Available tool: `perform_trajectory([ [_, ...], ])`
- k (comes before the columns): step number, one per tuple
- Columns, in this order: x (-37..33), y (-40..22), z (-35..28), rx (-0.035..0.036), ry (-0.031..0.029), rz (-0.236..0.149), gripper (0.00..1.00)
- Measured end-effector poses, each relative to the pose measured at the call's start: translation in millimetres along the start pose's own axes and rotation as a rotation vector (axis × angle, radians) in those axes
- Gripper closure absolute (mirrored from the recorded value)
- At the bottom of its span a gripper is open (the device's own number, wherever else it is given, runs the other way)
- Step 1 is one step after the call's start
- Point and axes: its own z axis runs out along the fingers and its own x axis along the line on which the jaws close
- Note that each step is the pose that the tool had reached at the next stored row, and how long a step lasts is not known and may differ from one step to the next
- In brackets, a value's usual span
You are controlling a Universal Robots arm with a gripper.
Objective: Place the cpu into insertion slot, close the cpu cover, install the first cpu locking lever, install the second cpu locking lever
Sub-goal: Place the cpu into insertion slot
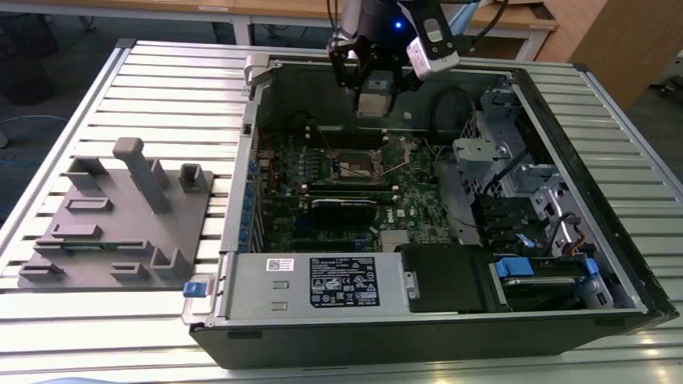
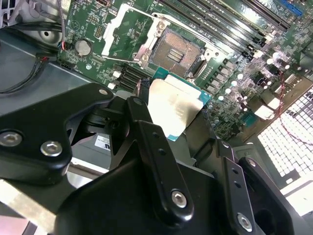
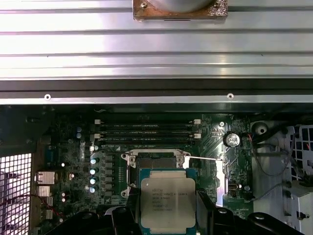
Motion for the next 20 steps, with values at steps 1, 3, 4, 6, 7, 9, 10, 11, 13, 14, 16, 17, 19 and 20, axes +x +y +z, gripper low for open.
perform_trajectory([
  [1,0.0,0.0,0.5,0.0001,0.0,0.0,0.46],
  [3,0.0,-0.1,1.3,0.0002,0.0,0.0,0.46],
  [4,0.0,-0.2,1.8,0.0001,0.0,0.0,0.46],
  [6,0.0,-0.3,2.8,0.0001,0.0,0.0,0.46],
  [7,0.0,-0.3,3.3,0.0,0.0,0.0,0.46],
  [9,0.0,-0.4,4.3,0.0001,0.0,0.0,0.46],
  [10,0.0,-0.4,4.8,0.0001,0.0,0.0,0.46],
  [11,-0.1,-0.5,5.2,0.0001,0.0,0.0,0.46],
  [13,-0.1,-0.6,6.1,0.0001,0.0,0.0,0.46],
  [14,-0.1,-0.6,6.5,0.0001,0.0,0.0,0.46],
  [16,-0.1,-0.7,7.4,0.0002,0.0001,0.0,0.46],
  [17,-0.1,-0.7,7.9,0.0001,0.0,0.0,0.46],
  [19,-0.1,-0.8,8.8,0.0,0.0,0.0,0.46],
  [20,-0.1,-0.8,9.2,0.0001,0.0,0.0,0.46],
])
